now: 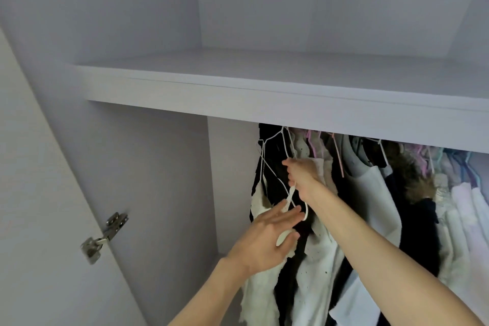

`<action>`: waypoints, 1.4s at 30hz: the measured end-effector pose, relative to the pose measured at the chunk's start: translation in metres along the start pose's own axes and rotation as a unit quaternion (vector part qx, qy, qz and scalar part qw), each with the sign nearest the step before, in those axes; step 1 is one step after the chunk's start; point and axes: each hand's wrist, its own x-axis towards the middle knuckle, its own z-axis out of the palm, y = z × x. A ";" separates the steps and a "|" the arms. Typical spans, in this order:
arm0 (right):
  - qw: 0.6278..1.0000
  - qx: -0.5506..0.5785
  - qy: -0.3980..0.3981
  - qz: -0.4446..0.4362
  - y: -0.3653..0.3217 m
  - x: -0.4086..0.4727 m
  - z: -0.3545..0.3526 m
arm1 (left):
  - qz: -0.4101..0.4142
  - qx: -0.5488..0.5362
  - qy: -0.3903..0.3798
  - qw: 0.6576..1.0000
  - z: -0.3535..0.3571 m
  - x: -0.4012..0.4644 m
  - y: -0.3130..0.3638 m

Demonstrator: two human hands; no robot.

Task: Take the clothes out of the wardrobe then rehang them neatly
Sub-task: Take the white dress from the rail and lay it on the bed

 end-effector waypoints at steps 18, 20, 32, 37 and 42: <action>0.901 -0.305 -0.058 -0.305 0.052 -0.044 -0.024 | -0.206 0.112 0.233 0.944 -0.079 -0.057 -0.090; 0.900 -0.289 -0.057 -0.321 0.053 -0.047 -0.026 | -0.217 0.144 0.232 0.937 -0.088 -0.063 -0.097; 0.820 -0.278 -0.054 -0.498 0.055 -0.066 -0.009 | -0.199 0.215 0.340 0.894 -0.111 -0.124 -0.095; 0.805 -0.311 0.003 -0.506 0.092 -0.063 0.012 | -0.210 0.132 0.308 0.918 -0.087 -0.167 -0.088; 0.776 -0.314 -0.008 -0.547 0.110 -0.067 0.045 | -0.305 0.148 0.349 0.874 -0.072 -0.205 -0.086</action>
